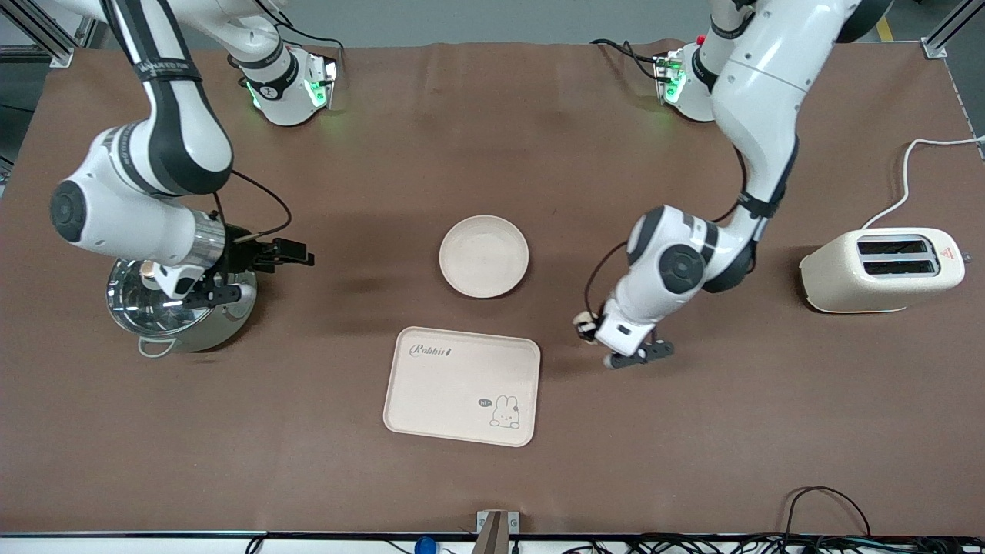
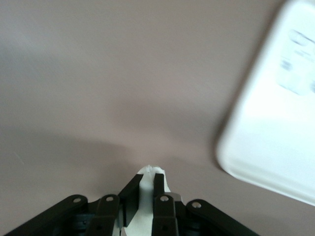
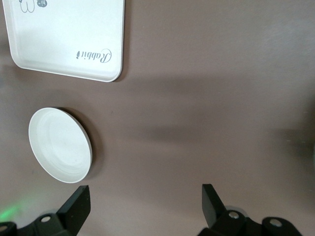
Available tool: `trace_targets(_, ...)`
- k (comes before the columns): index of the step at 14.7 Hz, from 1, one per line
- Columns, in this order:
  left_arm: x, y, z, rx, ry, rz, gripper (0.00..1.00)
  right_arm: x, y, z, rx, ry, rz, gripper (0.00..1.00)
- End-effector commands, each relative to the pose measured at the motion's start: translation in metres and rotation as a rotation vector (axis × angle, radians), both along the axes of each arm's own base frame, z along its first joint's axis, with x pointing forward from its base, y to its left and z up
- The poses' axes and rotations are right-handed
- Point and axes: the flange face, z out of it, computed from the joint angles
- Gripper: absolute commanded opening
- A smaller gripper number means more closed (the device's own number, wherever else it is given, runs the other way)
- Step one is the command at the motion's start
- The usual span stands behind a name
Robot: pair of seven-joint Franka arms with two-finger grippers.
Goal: Place bun in plate and plate on tray
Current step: 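Carry the bun onto the plate while the right gripper reaches the plate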
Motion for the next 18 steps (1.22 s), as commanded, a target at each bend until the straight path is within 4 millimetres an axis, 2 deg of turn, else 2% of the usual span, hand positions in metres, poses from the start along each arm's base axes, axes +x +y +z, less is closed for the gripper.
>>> trace_targets(1, -0.054, -0.090, 0.014, 0.003, 0.050, 0.129, 0.00, -0.026, 0.022, -0.022, 0.031, 0.004, -0.059, 1.00)
trace_targets(2, -0.079, -0.126, 0.008, -0.002, 0.066, 0.153, 0.00, -0.033, 0.030, -0.031, 0.054, 0.019, -0.106, 1.00)
trace_targets(3, -0.095, -0.148, 0.001, -0.003, 0.079, 0.169, 0.00, -0.042, 0.044, -0.041, 0.070, 0.019, -0.126, 1.00)
trace_targets(4, -0.108, -0.161, -0.012, -0.001, 0.088, 0.178, 0.04, -0.052, 0.059, -0.052, 0.073, 0.004, -0.141, 1.00)
trace_targets(5, -0.116, -0.169, -0.021, -0.008, 0.087, 0.183, 0.26, -0.060, 0.068, -0.061, 0.068, -0.014, -0.156, 1.00)
trace_targets(6, -0.116, -0.169, -0.028, -0.010, 0.078, 0.174, 0.66, -0.067, 0.078, -0.072, 0.069, -0.023, -0.172, 1.00)
trace_targets(7, -0.117, -0.168, -0.030, 0.000, 0.060, 0.152, 0.99, -0.073, 0.090, -0.082, 0.079, -0.020, -0.196, 1.00)
trace_targets(8, -0.116, -0.169, -0.027, 0.010, 0.040, 0.135, 1.00, -0.078, 0.102, -0.092, 0.095, -0.019, -0.233, 1.00)
trace_targets(11, -0.115, -0.167, -0.023, 0.025, 0.028, 0.106, 1.00, -0.105, 0.156, -0.127, 0.080, -0.063, -0.279, 1.00)
trace_targets(12, -0.109, -0.157, -0.021, 0.064, 0.014, 0.031, 1.00, -0.115, 0.169, -0.143, 0.062, -0.074, -0.296, 1.00)
trace_targets(13, -0.095, -0.138, -0.011, 0.124, 0.010, -0.085, 1.00, -0.120, 0.178, -0.155, 0.051, -0.082, -0.319, 1.00)
trace_targets(15, -0.051, -0.078, 0.034, 0.171, 0.010, -0.211, 1.00, -0.130, 0.192, -0.170, 0.040, -0.077, -0.330, 1.00)
trace_targets(16, -0.030, -0.046, 0.062, 0.176, -0.003, -0.264, 1.00, -0.130, 0.192, -0.177, 0.031, -0.076, -0.337, 1.00)
trace_targets(18, 0.005, 0.023, 0.103, 0.185, -0.029, -0.339, 1.00, -0.134, 0.199, -0.183, 0.015, -0.096, -0.326, 0.97)
